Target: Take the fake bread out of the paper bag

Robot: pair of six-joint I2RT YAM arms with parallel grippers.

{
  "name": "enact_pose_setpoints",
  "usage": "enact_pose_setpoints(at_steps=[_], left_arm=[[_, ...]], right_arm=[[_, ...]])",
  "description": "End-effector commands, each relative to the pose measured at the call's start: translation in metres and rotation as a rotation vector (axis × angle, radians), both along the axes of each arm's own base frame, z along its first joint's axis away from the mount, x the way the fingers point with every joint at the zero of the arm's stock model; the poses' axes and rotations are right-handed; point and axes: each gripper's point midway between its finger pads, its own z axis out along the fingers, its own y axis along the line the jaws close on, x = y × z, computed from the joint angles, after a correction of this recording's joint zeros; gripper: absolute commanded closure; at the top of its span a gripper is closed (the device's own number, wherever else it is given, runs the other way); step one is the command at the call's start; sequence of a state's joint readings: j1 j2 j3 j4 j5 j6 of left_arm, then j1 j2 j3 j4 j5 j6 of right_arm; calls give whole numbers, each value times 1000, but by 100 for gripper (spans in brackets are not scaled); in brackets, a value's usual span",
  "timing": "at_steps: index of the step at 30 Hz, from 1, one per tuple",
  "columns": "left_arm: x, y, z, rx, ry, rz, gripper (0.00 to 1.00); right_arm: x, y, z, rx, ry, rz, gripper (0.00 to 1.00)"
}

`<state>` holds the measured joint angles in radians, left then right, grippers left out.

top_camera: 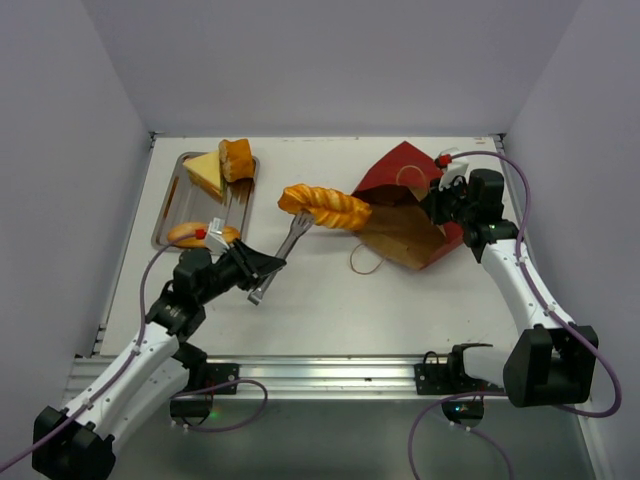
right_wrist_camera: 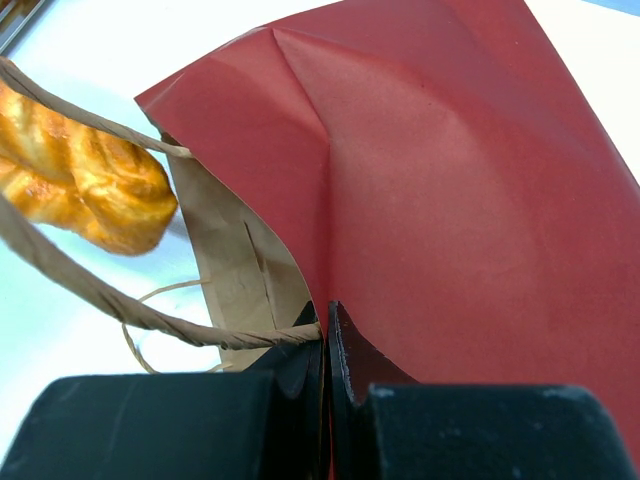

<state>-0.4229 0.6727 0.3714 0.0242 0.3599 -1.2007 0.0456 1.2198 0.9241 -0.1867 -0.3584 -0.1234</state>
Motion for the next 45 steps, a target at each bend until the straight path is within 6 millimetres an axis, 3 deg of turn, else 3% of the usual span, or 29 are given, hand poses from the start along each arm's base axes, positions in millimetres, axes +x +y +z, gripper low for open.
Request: enact_pose_setpoints(at_steps=[1,3,12,16,31,45], left_arm=[[9,13,31,18,-66,66,100],[14,21,44,12,-86,119,100],[33,53,59,25,-64,287,100],[43,76,65,34,-61,391,100],[70,145,53,58,3,631,100],[50,151,44,33,122,685,100]], right_arm=[[0,-2,5,-2,-23,-17,100],[1,-1,6,-1,-26,-15,100],[-2,-1,10,-1,-30,-9,100],[-3,1,10,3,-27,1,100],[-4,2,13,5,-31,9,100],[-5,3,16,12,-35,13,100]])
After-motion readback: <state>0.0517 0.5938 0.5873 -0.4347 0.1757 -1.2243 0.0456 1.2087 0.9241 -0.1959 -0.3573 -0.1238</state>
